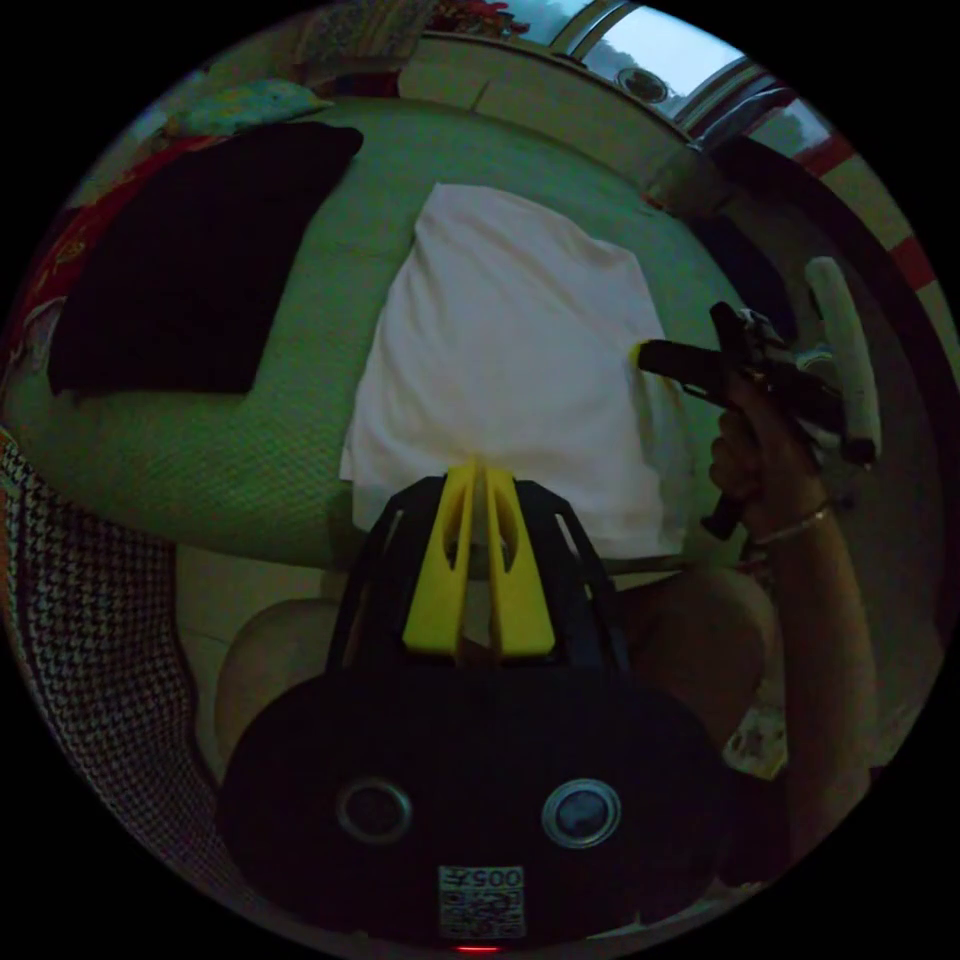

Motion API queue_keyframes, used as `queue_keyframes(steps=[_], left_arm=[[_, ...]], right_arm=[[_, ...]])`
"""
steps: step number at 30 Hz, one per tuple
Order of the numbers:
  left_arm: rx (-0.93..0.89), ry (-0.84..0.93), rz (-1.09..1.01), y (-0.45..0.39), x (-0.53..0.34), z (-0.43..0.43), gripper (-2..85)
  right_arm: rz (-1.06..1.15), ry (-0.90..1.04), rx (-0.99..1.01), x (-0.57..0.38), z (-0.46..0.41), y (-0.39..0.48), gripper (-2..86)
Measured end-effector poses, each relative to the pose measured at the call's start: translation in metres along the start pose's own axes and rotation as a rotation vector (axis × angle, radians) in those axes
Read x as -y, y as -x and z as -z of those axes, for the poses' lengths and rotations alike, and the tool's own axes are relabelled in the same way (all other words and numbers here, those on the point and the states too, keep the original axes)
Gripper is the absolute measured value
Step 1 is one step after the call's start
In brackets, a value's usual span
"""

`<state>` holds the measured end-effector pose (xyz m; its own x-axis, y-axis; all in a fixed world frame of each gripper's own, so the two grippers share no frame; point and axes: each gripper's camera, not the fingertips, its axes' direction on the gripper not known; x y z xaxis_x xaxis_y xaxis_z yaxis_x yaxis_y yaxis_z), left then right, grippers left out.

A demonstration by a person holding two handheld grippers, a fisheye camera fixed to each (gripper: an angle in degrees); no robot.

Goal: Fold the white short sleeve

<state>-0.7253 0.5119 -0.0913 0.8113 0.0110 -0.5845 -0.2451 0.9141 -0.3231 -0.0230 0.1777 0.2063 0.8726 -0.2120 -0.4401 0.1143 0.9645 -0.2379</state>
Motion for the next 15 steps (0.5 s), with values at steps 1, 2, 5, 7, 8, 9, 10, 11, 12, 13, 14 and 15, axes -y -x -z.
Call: queue_keyframes(steps=[1,2,5,7,8,9,10,11,12,13,14,15], left_arm=[[0.006,-0.005,0.023,0.007,0.0,0.002,2.5],[0.008,-0.012,0.036,0.01,0.0,0.003,2.3],[0.02,-0.064,0.047,0.023,0.0,0.012,2.1],[-0.005,-0.106,0.042,0.033,-0.002,0.019,2.8],[-0.014,-0.117,0.04,0.036,-0.002,0.02,3.0],[-0.024,-0.134,0.041,0.04,-0.002,0.022,3.6],[-0.025,-0.143,0.046,0.044,-0.001,0.023,4.1],[-0.021,-0.144,0.049,0.046,0.0,0.023,4.2],[-0.014,-0.138,0.053,0.048,0.003,0.023,4.4],[-0.013,-0.125,0.054,0.05,0.005,0.022,4.5],[-0.015,-0.115,0.052,0.051,0.007,0.021,4.5],[-0.016,-0.095,0.045,0.051,0.009,0.019,4.5]], right_arm=[[-0.023,-0.013,0.019,0.006,0.0,-0.002,2.6],[-0.083,-0.016,0.009,0.013,0.0,-0.006,1.2],[-0.141,-0.111,0.085,0.026,0.014,-0.008,1.4],[-0.074,-0.182,0.195,0.035,0.026,0.0,4.2],[-0.038,-0.215,0.239,0.045,0.034,0.008,6.5],[-0.026,-0.223,0.251,0.05,0.036,0.014,7.0],[0.011,-0.236,0.262,0.064,0.04,0.028,8.0],[0.064,-0.243,0.258,0.078,0.042,0.045,8.8],[0.09,-0.244,0.251,0.085,0.042,0.054,9.2],[0.129,-0.237,0.236,0.101,0.039,0.073,9.5],[0.153,-0.214,0.237,0.118,0.033,0.09,9.8],[0.156,-0.202,0.236,0.127,0.028,0.098,9.8]])
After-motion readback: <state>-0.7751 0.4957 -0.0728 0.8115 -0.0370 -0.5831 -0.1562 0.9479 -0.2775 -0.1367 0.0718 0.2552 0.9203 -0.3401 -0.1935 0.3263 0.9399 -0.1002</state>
